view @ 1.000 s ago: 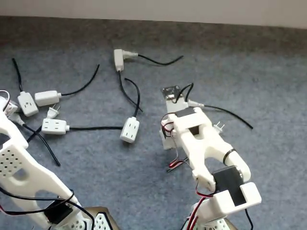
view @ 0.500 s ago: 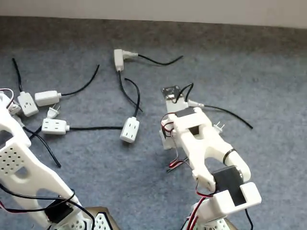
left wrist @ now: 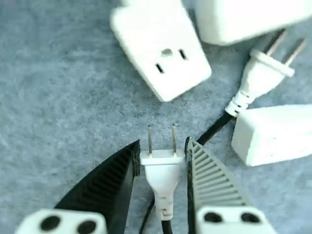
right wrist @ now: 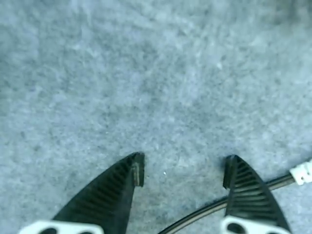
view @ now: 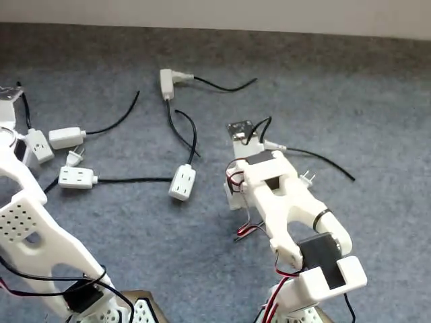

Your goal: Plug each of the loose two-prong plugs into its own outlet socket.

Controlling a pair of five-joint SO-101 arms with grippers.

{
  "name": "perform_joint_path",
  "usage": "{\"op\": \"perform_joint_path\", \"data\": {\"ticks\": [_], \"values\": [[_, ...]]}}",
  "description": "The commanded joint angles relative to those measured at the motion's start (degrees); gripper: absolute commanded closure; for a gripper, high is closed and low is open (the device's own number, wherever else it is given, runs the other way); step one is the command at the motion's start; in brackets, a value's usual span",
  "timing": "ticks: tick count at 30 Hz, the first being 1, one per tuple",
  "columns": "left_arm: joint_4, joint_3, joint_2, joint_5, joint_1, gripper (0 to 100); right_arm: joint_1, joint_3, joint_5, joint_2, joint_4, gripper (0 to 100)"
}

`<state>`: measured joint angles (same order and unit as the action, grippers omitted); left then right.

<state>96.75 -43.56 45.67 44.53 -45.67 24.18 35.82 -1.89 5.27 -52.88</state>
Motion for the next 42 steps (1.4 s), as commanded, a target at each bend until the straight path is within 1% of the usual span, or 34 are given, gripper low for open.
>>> {"op": "perform_joint_path", "data": {"ticks": [1,3,4,7,9,13,18,21,25,30,37,42], "values": [[-1.49,-2.15,1.36,15.12,-1.80,91,-0.57,0.22,0.62,-0.22,2.33,74.5],[-3.52,-2.24,3.21,18.46,-2.77,90,-0.57,0.22,0.62,-0.22,2.33,74.5],[-4.13,-2.24,4.18,19.08,-3.21,88,-0.57,0.22,0.62,-0.22,2.33,74.5],[-4.40,-2.24,5.58,19.16,-4.26,75,-0.57,0.22,0.62,-0.22,2.33,74.5],[-4.22,-2.24,5.41,19.08,-4.53,70,-0.57,0.22,0.62,-0.22,2.33,74.5],[-3.96,-2.24,2.24,18.99,-4.53,70,-0.57,0.22,0.62,-0.22,2.33,74.5],[-1.23,-2.07,-3.21,18.99,-4.97,70,-0.57,0.22,0.70,-0.22,2.33,74.5],[-1.67,-1.98,-2.33,19.08,-5.49,70,-0.57,0.22,0.70,-0.22,2.33,74.5],[-1.32,-2.07,2.42,18.99,-5.49,70,-0.57,0.22,0.70,-0.22,2.33,74.5],[-1.41,-2.24,6.37,13.01,-4.09,70,-0.57,0.22,0.70,-0.22,2.33,74.5],[-1.05,-2.24,6.64,3.87,-0.75,70,-0.57,0.22,0.70,-0.22,2.33,74.5],[3.43,-2.24,6.64,-1.49,1.89,70,-0.57,0.22,0.70,-0.22,2.33,74.5]]}}
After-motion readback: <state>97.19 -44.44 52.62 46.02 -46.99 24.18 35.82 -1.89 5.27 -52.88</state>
